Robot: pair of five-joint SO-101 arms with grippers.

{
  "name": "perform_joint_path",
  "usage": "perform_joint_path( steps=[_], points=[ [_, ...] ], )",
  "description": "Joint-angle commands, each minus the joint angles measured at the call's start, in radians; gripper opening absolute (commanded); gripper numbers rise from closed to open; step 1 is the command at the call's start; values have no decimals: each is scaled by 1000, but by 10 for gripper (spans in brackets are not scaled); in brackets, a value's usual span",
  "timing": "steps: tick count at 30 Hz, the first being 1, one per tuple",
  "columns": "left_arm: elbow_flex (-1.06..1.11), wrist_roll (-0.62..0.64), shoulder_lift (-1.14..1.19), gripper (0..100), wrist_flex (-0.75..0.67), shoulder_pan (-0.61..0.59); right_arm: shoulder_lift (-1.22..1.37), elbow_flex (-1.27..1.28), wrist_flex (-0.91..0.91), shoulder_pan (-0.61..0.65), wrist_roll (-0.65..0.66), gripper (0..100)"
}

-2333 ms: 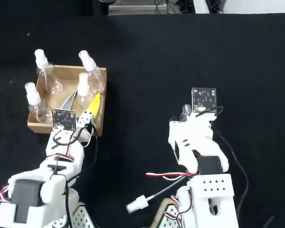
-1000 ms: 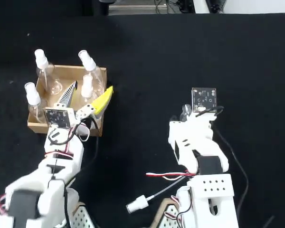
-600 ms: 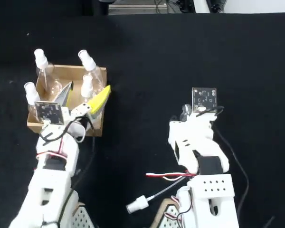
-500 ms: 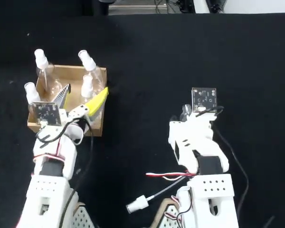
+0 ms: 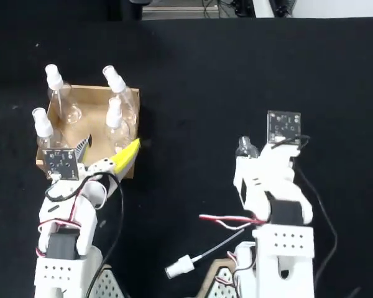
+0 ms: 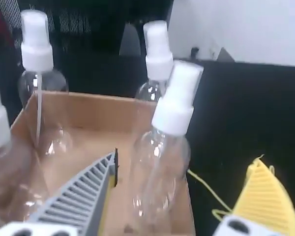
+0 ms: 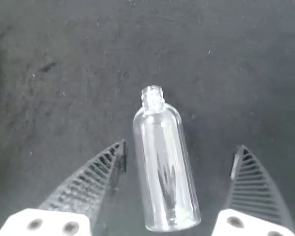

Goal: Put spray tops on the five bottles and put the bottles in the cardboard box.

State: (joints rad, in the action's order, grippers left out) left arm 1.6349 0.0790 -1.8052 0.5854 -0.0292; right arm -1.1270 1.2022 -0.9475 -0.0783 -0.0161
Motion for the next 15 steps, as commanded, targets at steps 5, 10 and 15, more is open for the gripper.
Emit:
perform_joint_path(
  steps=[5, 10, 15],
  points=[
    [-220, 63, -5, 381, 255, -13, 378, -209, -6, -21, 14, 311],
    [-312, 63, -3, 385, 442, -12, 582, -298, -3, -23, 15, 311],
    [-314, 63, -3, 386, 543, -13, 768, -387, -9, -23, 15, 311]
  ],
)
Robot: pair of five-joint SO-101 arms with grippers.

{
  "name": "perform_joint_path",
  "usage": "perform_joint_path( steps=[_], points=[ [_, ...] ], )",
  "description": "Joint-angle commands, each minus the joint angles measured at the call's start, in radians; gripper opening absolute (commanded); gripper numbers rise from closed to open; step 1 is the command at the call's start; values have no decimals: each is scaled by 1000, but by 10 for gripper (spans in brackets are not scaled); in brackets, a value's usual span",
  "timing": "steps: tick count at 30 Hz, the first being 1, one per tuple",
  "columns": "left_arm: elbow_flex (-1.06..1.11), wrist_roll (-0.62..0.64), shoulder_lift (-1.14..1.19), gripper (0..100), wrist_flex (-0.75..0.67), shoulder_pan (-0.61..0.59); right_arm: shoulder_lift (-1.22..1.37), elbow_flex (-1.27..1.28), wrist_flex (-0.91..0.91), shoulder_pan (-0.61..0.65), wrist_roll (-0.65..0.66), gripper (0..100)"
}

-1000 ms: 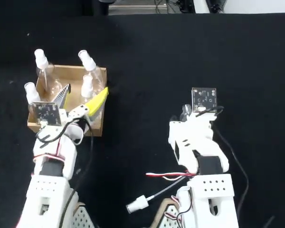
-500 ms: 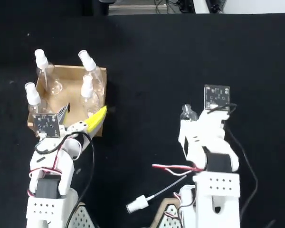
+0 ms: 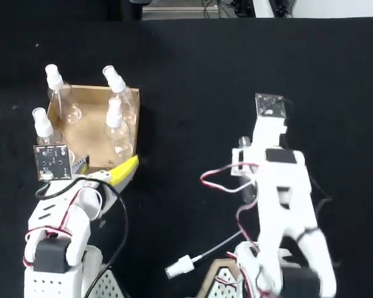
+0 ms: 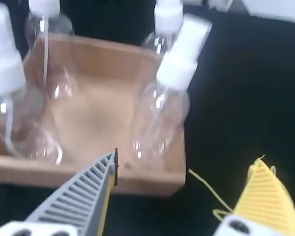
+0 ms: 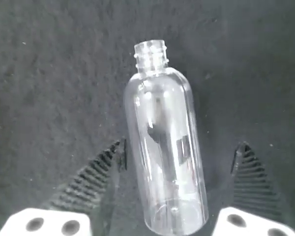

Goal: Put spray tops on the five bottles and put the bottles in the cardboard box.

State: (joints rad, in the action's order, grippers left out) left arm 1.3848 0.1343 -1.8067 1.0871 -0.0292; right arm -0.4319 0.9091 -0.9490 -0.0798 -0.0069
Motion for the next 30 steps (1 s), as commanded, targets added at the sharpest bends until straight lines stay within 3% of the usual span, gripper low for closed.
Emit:
perform_joint_path(
  steps=[1, 8, 13, 18, 22, 30],
  points=[
    [-64, 8, -2, 386, 52, -13, 102, -110, -8, -21, 6, 311],
    [-64, 8, -6, 386, 92, -13, 237, -179, -8, -14, 54, 152],
    [-74, 2, -6, 386, 178, -13, 266, -183, -20, -14, 74, 134],
    [-74, -227, -8, 383, 209, -90, 151, -226, -157, 14, 74, 108],
    [-64, -396, -8, 382, 173, -225, -7, -225, -278, 141, 75, 118],
    [-62, -396, -8, 382, 196, -377, -222, -229, -456, 535, 106, 118]
  ],
)
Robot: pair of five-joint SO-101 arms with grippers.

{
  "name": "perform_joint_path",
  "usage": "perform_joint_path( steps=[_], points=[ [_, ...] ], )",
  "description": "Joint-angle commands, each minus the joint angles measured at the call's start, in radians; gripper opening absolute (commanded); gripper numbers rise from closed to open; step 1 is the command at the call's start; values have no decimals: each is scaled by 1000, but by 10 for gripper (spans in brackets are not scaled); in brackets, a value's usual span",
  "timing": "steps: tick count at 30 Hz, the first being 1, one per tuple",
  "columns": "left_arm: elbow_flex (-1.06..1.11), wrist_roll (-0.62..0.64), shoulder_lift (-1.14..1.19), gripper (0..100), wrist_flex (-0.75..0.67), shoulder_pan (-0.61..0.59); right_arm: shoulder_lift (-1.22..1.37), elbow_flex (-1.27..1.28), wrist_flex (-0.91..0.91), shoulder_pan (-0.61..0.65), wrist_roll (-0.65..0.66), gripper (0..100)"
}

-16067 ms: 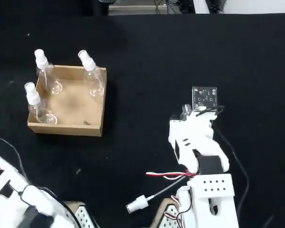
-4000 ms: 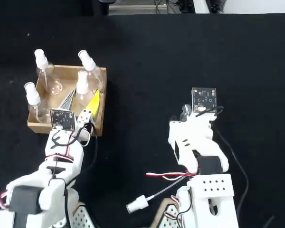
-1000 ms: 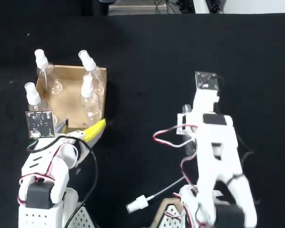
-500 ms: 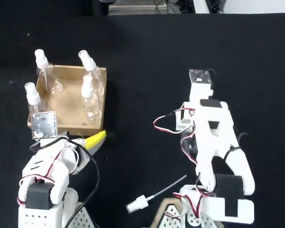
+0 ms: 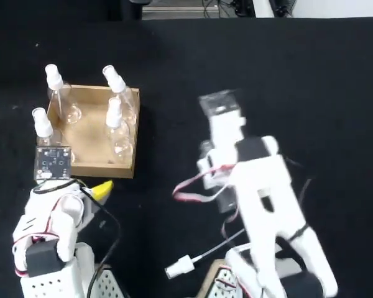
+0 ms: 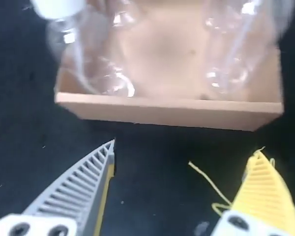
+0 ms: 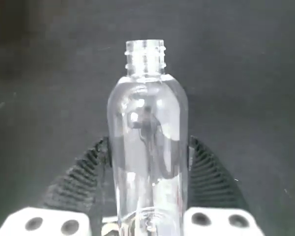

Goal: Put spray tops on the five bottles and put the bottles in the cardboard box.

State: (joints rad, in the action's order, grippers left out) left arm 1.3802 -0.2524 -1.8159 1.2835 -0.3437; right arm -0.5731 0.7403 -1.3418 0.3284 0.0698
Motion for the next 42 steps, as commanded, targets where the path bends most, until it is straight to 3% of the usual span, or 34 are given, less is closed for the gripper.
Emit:
perform_joint_path(
  steps=[1, 7, 13, 24, 32, 39, 42],
  points=[
    [-58, -9, 2, 382, 0, -87, -94, -62, -87, 164, 54, 118],
    [-48, -11, 9, 382, 2, -194, -139, -35, -195, 304, 259, 118],
    [28, -14, 3, 382, 0, -254, -160, 105, -17, 387, 298, 116],
    [39, -15, 3, 382, -3, -456, -153, 174, 173, 677, 137, 114],
    [44, -15, 3, 382, 2, -539, -153, 245, 443, 695, -78, 119],
    [44, -15, 9, 385, 17, -495, -160, 305, 486, 798, -150, 345],
    [50, -15, 11, 384, 17, -440, -160, 249, 419, 810, -146, 361]
  ],
)
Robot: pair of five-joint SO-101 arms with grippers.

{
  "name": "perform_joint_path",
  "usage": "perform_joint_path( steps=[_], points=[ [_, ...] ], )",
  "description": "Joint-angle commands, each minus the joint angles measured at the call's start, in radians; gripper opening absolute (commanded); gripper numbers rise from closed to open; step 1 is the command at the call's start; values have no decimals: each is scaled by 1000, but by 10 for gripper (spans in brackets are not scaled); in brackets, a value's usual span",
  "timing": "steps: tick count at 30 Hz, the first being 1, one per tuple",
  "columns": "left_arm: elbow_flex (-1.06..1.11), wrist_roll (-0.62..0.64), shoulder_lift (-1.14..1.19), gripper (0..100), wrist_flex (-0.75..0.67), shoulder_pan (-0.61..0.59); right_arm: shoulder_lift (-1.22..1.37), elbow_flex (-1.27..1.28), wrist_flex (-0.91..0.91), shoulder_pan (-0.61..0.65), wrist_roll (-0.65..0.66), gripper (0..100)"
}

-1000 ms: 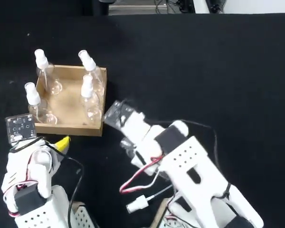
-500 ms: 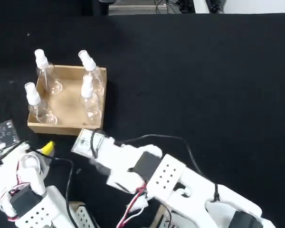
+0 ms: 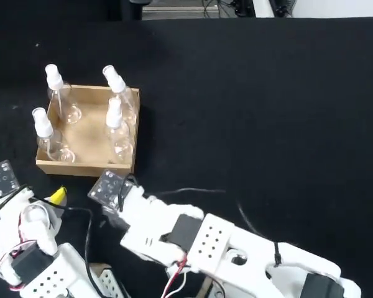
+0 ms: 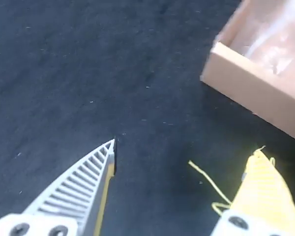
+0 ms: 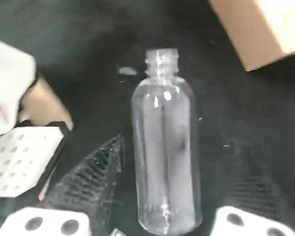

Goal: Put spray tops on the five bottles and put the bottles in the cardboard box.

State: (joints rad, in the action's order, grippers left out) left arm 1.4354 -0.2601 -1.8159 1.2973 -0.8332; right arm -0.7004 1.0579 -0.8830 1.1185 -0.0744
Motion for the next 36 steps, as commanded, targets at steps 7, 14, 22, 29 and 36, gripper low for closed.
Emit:
perform_joint_path(
  steps=[7, 14, 22, 29, 36],
  points=[
    [-10, -8, 11, 383, 6, 206, -33, -271, -345, -175, 63, 242],
    [-10, -6, 12, 383, 8, 430, -33, -166, -354, -506, 390, 105],
    [-10, -40, 12, 383, 18, 657, -33, -102, -284, -720, 439, 108],
    [2, -143, 12, 382, 18, 900, -33, -116, -279, -812, 440, 128],
    [-183, -121, 118, 382, 23, 1046, -25, -237, -364, -974, 431, 128]
  ],
)
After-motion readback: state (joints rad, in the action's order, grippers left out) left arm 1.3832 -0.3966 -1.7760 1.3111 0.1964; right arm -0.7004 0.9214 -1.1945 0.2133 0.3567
